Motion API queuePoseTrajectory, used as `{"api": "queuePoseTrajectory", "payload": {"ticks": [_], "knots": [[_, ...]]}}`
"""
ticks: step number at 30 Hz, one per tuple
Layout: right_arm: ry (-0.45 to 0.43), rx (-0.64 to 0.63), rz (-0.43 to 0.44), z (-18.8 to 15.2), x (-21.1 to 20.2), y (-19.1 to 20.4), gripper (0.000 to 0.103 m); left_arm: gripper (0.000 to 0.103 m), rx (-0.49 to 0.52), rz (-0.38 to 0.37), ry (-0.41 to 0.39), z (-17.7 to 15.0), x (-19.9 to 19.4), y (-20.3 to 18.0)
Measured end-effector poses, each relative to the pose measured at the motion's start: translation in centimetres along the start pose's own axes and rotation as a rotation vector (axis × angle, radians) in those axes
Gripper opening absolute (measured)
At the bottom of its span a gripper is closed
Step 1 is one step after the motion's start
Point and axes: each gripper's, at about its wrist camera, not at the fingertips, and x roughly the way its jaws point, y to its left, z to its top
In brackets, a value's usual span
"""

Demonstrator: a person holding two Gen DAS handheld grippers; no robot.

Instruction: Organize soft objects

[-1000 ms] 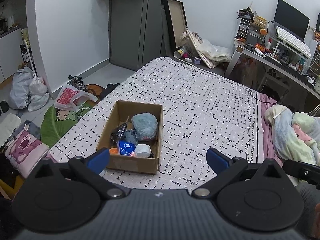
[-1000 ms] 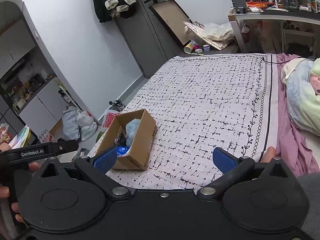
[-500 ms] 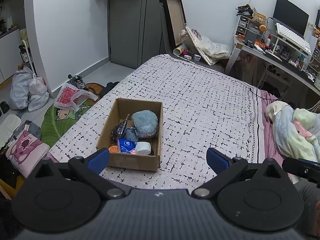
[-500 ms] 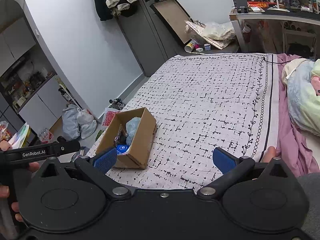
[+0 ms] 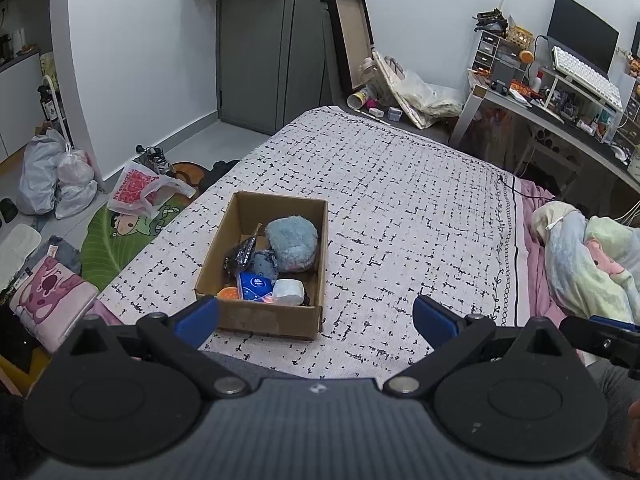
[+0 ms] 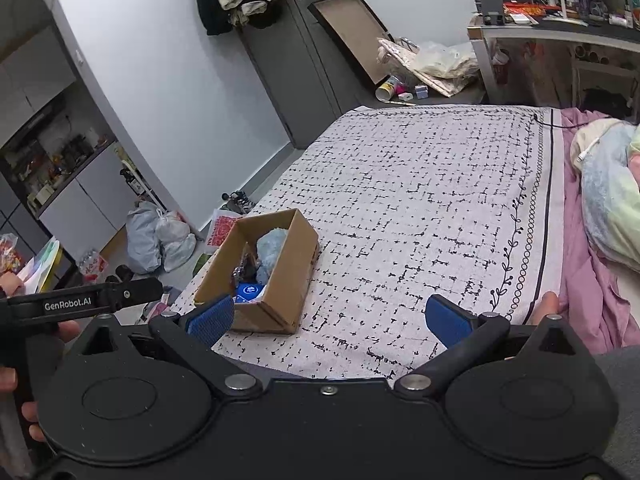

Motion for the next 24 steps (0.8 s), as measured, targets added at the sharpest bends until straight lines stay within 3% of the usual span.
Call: {"api": "queuePoseTrajectory", "payload": {"ticks": [24], "knots": [[0.013,0.0,-0.006,-0.64,0.71,0.09,0.103,0.102,0.022,-0.004,-0.012,-0.6,0.02,-0.42]]}}
